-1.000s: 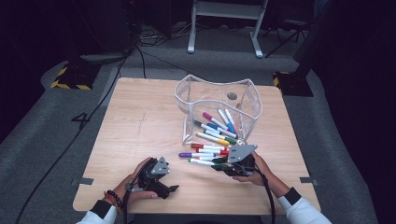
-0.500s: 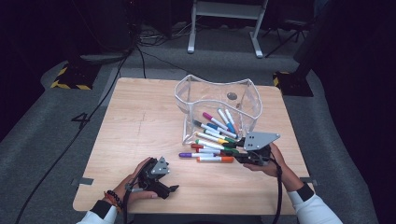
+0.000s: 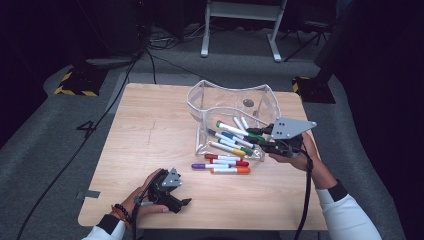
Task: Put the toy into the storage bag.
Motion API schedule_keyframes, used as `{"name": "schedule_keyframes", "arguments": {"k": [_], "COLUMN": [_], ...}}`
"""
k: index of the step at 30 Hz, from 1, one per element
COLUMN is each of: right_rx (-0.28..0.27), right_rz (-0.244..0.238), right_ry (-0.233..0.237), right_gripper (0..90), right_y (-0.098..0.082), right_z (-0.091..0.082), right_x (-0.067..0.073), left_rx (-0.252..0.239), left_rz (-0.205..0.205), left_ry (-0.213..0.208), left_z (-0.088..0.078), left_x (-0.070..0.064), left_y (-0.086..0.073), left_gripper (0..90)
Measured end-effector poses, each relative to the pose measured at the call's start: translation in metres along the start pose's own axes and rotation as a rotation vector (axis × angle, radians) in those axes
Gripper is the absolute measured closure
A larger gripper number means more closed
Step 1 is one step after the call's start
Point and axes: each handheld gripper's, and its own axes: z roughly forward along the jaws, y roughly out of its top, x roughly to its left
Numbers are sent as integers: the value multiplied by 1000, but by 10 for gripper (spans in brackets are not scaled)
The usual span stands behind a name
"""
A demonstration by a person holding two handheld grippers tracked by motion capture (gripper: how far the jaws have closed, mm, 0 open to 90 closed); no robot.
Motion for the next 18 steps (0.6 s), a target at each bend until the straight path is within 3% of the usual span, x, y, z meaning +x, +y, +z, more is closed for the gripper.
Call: {"name": "schedule_keyframes", "arguments": {"k": [10,15,18], "right_rx": [-9,-22,2], "right_rz": [15,59,71], "right_ry": [-42,-74,-87], "right_gripper": [748,748,748], "right_y": [19,23,24], "right_z": [4,7,11], "right_x": [-29,-51,-63], "left_rx": [1,1,0], "left_rz": [0,0,0], "left_ry": [0,0,0], "left_z": [0,0,0], "left_x": [0,0,0], "left_y": [0,0,0], "left_gripper": [86,86,86]}}
